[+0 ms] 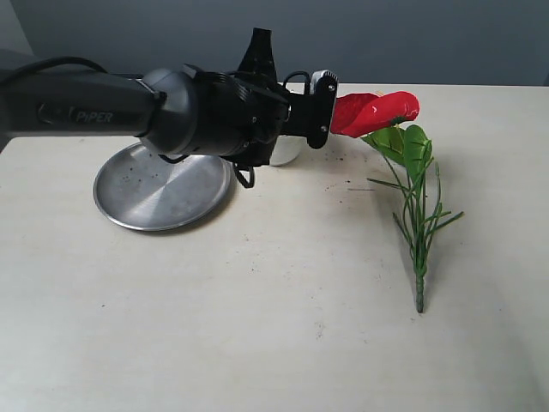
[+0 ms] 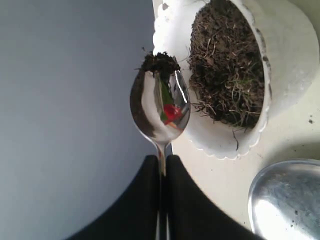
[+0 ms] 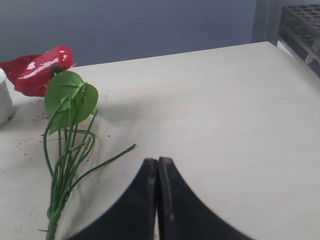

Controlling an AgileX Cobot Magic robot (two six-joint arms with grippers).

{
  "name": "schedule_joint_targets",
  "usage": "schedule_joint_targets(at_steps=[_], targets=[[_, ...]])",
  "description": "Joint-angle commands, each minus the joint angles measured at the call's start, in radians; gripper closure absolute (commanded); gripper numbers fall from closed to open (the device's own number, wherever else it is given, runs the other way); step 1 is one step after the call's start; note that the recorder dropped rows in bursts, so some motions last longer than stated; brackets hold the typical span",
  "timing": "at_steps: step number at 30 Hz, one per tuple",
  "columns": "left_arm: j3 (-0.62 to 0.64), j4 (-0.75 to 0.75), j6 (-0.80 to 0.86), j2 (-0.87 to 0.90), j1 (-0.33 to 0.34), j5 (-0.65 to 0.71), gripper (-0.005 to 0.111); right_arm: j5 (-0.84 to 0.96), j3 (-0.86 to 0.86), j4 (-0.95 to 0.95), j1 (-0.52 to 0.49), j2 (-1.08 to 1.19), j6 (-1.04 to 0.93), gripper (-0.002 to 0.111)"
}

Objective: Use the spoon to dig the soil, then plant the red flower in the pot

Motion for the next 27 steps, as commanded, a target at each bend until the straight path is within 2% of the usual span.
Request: schedule_joint_targets(at_steps=[1, 27], targets=[[-0.004, -0.003, -0.010, -0.013, -0.007, 0.012, 0.106, -0.010, 0.002, -0.004, 0.000, -0.004, -0.001, 0.108], [-0.004, -0.010, -0.008, -0.013, -0.007, -0.027, 0.106, -0.010, 0.002, -0.004, 0.000, -0.004, -0.001, 0.108]])
